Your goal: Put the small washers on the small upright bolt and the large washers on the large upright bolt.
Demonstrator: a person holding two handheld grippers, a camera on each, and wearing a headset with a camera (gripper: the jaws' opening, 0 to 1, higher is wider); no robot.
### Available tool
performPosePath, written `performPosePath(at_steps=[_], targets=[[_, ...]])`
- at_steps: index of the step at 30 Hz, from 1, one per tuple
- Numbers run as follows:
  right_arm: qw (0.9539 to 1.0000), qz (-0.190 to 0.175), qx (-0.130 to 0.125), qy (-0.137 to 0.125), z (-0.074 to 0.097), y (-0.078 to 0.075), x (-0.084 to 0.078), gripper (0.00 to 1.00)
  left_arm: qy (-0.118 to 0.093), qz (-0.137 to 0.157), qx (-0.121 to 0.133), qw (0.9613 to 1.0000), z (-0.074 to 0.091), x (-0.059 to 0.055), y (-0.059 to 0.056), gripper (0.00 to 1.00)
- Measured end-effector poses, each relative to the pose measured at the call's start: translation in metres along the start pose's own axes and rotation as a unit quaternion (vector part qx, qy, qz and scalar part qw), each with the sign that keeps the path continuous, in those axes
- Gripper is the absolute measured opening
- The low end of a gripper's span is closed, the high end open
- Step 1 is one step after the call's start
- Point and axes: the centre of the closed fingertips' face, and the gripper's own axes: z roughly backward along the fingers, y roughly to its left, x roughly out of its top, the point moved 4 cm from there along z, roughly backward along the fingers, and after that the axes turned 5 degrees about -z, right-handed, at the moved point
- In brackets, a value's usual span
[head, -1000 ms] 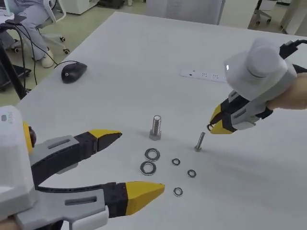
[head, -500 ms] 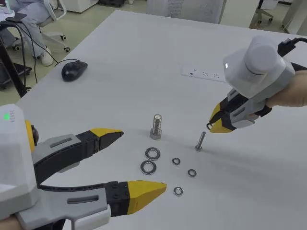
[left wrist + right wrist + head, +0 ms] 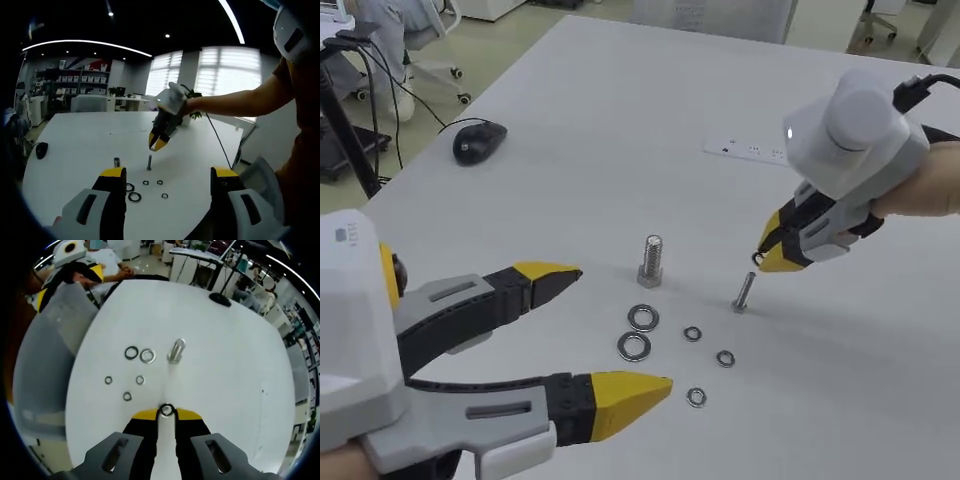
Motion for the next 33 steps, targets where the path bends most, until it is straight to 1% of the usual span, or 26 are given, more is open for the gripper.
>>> performPosePath(at_steps=[8, 13, 19, 24, 29, 33], targets=[[0.9999, 0.007, 0.008, 0.011, -0.009, 0.002, -0.001, 0.12, 0.001, 0.002, 0.005, 1.0, 0.001, -0.001, 0.004, 0.68], [0.9998, 0.008, 0.01, 0.017, -0.015, 0.0, -0.004, 0.12, -0.001, 0.003, 0.008, 1.0, 0.001, -0.001, 0.005, 0.68], [0.9997, 0.011, 0.011, 0.019, -0.016, 0.001, -0.004, 0.12, 0.0, 0.006, 0.008, 0.9999, 0.0, -0.003, 0.006, 0.68], [0.9994, 0.012, 0.014, 0.03, -0.019, 0.002, -0.008, 0.12, 0.0, 0.006, 0.009, 0.9999, 0.0, -0.003, 0.006, 0.68], [0.9994, 0.013, 0.014, 0.028, -0.021, 0.002, -0.005, 0.12, -0.002, 0.007, 0.011, 0.9999, 0.001, -0.003, 0.007, 0.68], [0.999, 0.02, 0.016, 0.038, -0.025, 0.004, -0.007, 0.12, -0.001, 0.008, 0.012, 0.9999, 0.001, -0.003, 0.007, 0.68]])
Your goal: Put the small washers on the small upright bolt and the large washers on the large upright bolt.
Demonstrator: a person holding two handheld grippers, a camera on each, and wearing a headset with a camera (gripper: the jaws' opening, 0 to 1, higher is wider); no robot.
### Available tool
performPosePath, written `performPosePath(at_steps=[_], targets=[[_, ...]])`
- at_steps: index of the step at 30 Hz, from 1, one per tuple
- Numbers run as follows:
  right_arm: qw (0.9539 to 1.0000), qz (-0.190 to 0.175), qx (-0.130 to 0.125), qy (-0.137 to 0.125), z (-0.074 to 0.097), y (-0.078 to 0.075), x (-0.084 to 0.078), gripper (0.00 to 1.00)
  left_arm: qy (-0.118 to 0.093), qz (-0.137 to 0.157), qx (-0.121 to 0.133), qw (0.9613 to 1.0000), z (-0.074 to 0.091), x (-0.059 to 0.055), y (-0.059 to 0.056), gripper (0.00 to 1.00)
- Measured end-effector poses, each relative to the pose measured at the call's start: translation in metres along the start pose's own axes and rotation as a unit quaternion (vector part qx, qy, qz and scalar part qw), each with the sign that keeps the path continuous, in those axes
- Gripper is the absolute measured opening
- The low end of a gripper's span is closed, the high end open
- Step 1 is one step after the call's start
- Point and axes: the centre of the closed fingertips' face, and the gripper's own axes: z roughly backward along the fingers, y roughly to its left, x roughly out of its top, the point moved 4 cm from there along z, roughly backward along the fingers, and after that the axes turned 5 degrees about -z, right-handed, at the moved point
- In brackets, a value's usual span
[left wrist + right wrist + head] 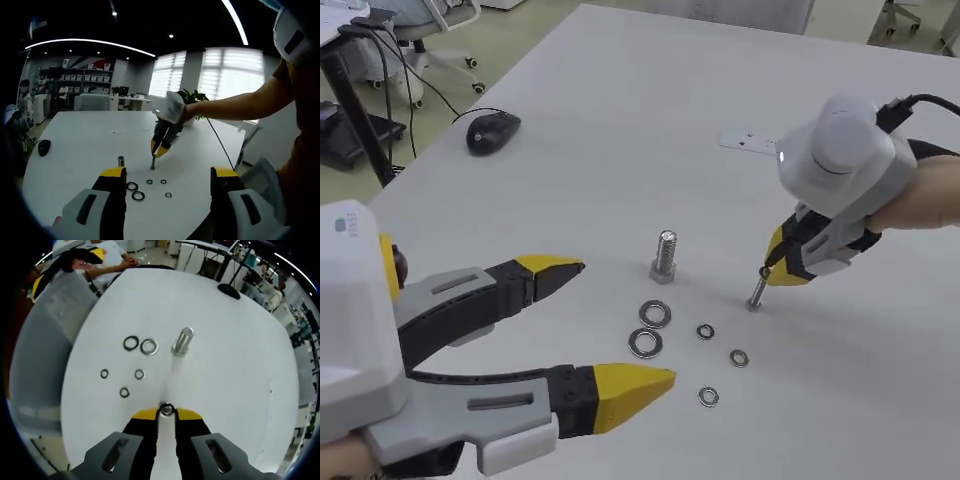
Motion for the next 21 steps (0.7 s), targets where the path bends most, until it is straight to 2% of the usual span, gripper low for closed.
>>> performPosePath(at_steps=[13, 21], targets=[[0.9997, 0.001, 0.006, 0.022, -0.018, -0.001, -0.005, 0.12, 0.002, 0.003, 0.009, 1.0, 0.005, -0.002, 0.002, 0.68], [0.9996, 0.002, 0.01, 0.025, -0.027, -0.001, -0.006, 0.13, 0.005, 0.006, 0.015, 0.9999, 0.008, -0.004, 0.004, 0.68]])
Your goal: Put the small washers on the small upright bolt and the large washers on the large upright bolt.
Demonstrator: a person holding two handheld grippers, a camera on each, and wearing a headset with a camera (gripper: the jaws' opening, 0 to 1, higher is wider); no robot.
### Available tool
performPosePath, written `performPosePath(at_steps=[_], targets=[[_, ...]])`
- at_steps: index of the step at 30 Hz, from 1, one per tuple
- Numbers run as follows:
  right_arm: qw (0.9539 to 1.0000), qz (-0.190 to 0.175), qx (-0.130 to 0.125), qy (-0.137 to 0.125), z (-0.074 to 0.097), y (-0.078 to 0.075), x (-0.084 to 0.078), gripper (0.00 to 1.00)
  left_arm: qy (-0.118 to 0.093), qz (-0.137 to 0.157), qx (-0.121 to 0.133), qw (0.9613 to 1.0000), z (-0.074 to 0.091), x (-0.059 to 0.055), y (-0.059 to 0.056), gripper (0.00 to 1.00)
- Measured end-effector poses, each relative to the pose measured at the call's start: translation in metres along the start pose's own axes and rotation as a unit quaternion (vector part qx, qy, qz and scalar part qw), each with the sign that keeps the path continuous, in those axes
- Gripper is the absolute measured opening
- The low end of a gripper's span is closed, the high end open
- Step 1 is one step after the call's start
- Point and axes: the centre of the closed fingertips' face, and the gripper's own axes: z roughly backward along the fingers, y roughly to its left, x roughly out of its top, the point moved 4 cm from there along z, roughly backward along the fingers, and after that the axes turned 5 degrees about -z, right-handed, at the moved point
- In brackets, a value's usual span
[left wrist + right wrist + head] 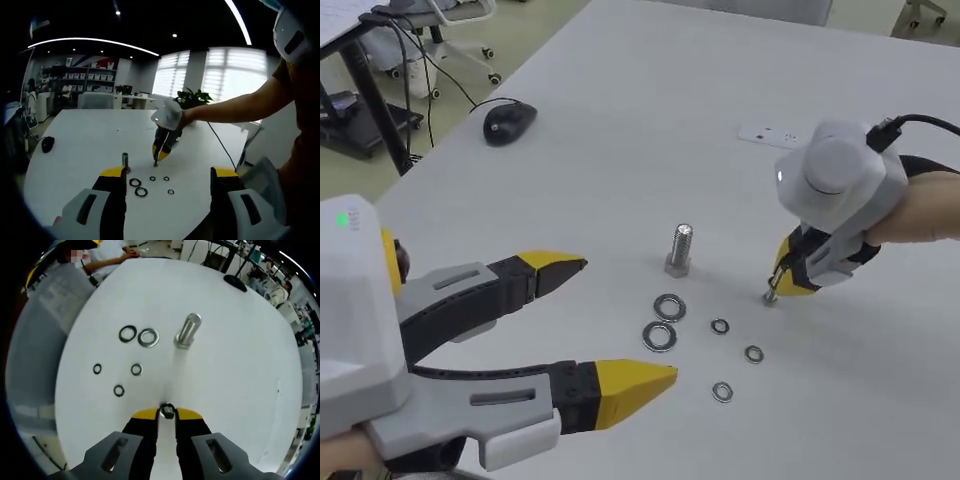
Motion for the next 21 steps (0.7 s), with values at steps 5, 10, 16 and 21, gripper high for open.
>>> performPosePath(at_steps=[5, 10, 16, 21], targets=[[1.0, -0.002, 0.003, 0.001, -0.006, 0.002, -0.002, 0.13, 0.0, 0.0, 0.002, 1.0, 0.001, 0.0, 0.001, 0.68], [1.0, -0.003, 0.006, -0.001, -0.011, 0.001, -0.004, 0.13, 0.002, 0.001, 0.004, 1.0, 0.002, -0.001, 0.002, 0.68], [1.0, -0.003, 0.008, -0.003, -0.017, 0.001, -0.007, 0.13, 0.003, 0.001, 0.005, 1.0, 0.004, -0.001, 0.003, 0.68], [0.9999, -0.002, 0.009, -0.004, -0.019, 0.003, -0.009, 0.19, 0.003, 0.002, 0.007, 1.0, 0.005, -0.002, 0.002, 0.68]])
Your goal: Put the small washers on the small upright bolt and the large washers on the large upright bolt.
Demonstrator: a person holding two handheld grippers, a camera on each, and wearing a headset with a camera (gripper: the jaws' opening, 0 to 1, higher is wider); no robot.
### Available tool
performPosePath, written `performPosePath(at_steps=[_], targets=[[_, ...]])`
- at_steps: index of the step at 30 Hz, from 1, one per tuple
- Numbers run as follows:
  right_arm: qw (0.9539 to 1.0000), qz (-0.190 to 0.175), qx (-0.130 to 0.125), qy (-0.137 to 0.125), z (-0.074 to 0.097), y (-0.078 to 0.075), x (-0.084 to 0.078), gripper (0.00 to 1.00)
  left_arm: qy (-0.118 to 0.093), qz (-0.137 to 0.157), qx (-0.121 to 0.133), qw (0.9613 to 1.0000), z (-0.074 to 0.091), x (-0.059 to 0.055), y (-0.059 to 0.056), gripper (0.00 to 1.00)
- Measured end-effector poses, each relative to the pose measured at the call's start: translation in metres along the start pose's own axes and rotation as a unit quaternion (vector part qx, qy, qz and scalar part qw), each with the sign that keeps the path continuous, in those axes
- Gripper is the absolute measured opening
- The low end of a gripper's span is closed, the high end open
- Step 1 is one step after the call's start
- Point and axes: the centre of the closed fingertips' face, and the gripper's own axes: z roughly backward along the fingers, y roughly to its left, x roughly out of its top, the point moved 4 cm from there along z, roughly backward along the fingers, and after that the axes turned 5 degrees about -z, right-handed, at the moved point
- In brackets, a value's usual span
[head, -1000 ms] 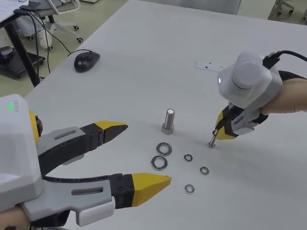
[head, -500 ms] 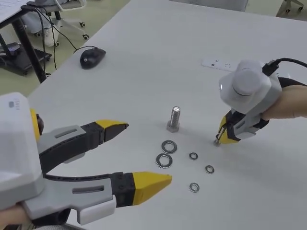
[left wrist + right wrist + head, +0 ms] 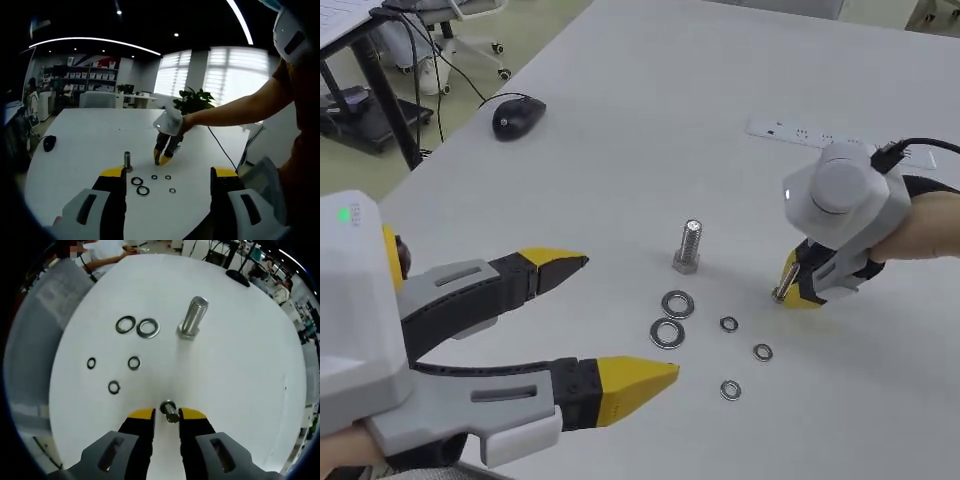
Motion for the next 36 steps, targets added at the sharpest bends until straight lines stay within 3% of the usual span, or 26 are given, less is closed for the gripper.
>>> performPosePath(at_steps=[13, 18, 26, 31, 36], targets=[[0.9997, 0.007, -0.005, 0.022, 0.029, 0.015, -0.012, 0.2, -0.004, -0.011, 0.001, 0.9999, 0.004, 0.006, -0.003, 0.68], [0.9998, 0.009, -0.006, 0.016, 0.035, 0.025, -0.011, 0.2, -0.007, -0.014, -0.002, 0.9999, 0.005, 0.007, -0.009, 0.68], [0.9999, 0.009, 0.005, 0.002, 0.032, 0.043, -0.003, 0.2, -0.009, -0.02, -0.005, 0.9997, 0.008, 0.009, -0.015, 0.68], [0.999, 0.011, 0.029, -0.031, 0.025, 0.062, 0.012, 0.2, -0.012, -0.022, -0.001, 0.9997, 0.011, 0.009, -0.018, 0.68], [0.9989, 0.018, 0.036, -0.024, 0.009, 0.067, 0.014, 0.2, -0.015, -0.022, 0.002, 0.9996, 0.014, 0.009, -0.02, 0.68]])
